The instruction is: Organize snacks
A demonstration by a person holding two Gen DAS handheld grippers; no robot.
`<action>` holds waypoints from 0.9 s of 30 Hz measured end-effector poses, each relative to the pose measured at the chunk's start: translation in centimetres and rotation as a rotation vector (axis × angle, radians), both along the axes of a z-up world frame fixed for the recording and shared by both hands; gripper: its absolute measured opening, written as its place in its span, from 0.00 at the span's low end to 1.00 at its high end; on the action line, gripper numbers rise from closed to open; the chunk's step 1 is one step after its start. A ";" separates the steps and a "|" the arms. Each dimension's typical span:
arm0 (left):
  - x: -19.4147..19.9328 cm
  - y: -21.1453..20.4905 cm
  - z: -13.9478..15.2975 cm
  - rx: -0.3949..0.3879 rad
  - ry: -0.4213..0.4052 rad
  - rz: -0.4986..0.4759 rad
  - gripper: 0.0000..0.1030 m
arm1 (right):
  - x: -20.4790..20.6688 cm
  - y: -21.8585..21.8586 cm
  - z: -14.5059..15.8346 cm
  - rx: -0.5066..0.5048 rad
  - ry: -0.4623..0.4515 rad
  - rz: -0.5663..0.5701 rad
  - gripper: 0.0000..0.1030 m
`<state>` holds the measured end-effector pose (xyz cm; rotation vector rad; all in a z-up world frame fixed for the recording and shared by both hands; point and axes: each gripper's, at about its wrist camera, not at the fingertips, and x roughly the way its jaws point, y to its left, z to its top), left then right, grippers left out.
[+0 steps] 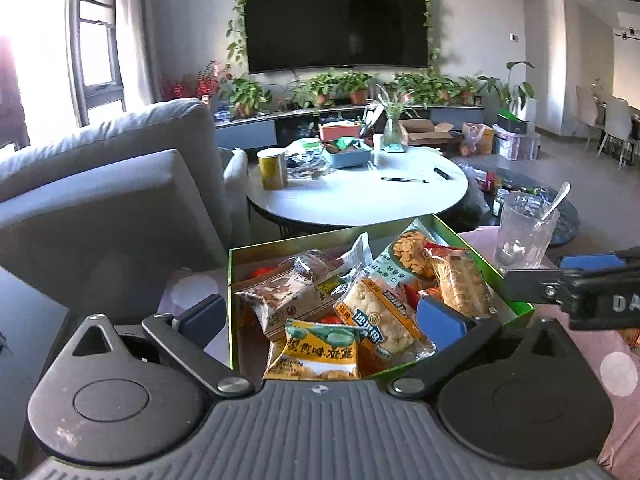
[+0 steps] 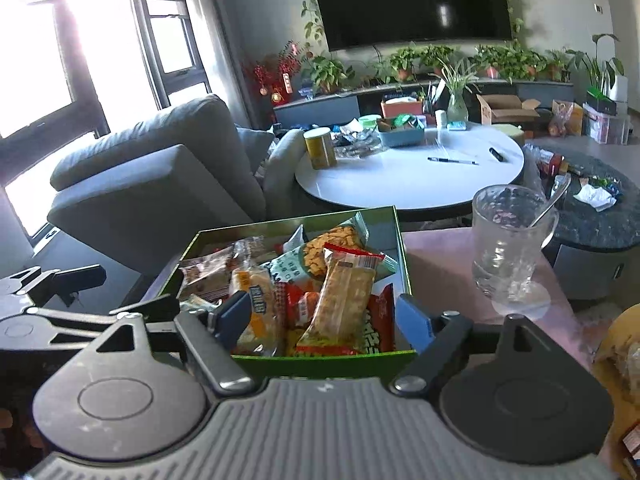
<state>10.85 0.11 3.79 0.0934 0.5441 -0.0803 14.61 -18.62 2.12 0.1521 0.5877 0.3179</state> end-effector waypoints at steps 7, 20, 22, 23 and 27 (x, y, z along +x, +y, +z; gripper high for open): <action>-2.8 0.1 1.0 -0.018 0.003 0.062 0.99 | -2.8 -0.7 0.9 -0.002 -0.034 -0.010 0.78; -7.2 0.9 1.3 -0.052 0.018 0.107 0.99 | -6.4 0.0 0.8 -0.016 -0.055 0.019 0.78; -7.5 1.1 1.4 -0.056 0.013 0.111 0.99 | -6.7 0.2 0.8 -0.019 -0.060 0.024 0.78; -7.7 1.1 1.4 -0.058 0.010 0.111 0.99 | -6.9 0.2 0.8 -0.018 -0.062 0.026 0.78; -8.0 1.3 1.5 -0.058 0.003 0.116 0.99 | -7.2 0.3 0.7 -0.013 -0.064 0.028 0.78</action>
